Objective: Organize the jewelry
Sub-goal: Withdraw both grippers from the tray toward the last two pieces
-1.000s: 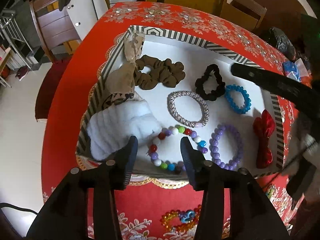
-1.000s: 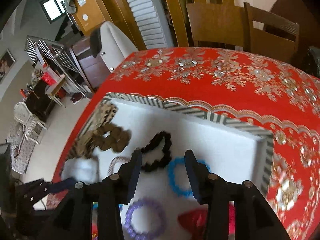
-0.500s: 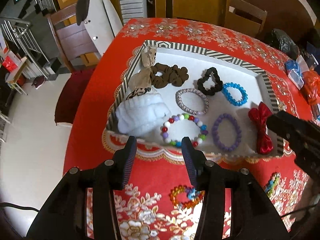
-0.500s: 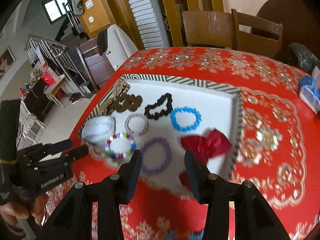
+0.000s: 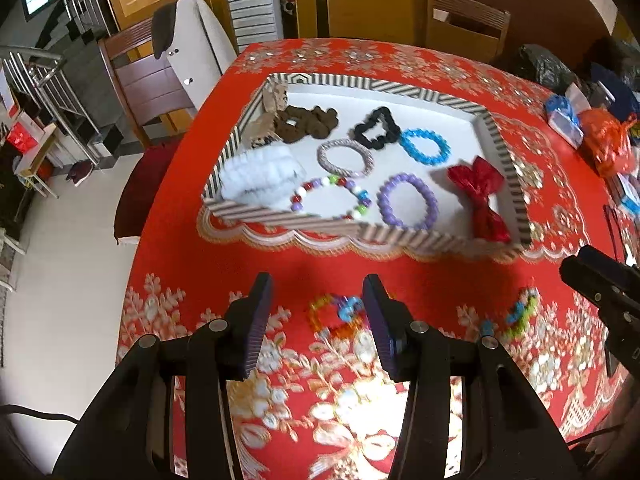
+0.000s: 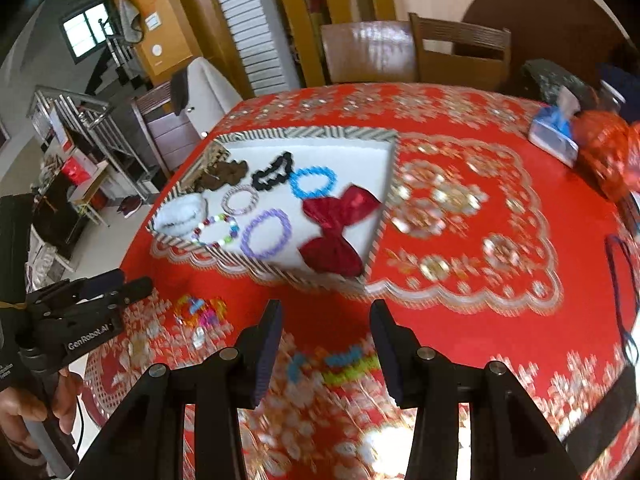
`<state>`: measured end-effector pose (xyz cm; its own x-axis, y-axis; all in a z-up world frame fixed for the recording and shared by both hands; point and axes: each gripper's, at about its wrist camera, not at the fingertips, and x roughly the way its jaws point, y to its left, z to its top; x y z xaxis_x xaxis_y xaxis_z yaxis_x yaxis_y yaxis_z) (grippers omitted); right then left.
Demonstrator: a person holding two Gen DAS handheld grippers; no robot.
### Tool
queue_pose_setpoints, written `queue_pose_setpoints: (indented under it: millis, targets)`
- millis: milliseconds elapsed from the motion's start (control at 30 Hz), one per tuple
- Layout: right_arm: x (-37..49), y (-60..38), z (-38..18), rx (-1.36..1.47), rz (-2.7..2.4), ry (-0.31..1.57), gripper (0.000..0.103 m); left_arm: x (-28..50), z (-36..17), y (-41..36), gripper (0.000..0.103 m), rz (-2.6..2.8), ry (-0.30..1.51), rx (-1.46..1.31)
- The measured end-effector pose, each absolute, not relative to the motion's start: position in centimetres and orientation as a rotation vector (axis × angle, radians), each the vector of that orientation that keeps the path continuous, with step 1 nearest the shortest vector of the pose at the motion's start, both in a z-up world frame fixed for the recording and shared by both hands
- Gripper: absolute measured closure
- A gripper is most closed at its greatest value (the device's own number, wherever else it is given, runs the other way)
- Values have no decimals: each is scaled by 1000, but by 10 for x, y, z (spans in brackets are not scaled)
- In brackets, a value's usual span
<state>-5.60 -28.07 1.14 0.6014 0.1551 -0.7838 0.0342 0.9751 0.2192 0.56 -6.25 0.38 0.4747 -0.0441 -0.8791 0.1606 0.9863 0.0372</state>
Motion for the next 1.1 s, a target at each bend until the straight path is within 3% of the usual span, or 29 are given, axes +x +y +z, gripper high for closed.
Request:
queue_pose_setpoints:
  millis: [700,1100]
  targets:
    - [-143,-340,-10,306,-37,952,52,-53,3,-98,53,-179,1079,140]
    - [-126,-336,-37,317,9,1005,52,-32,-18,-32,53,-89,1186,-34]
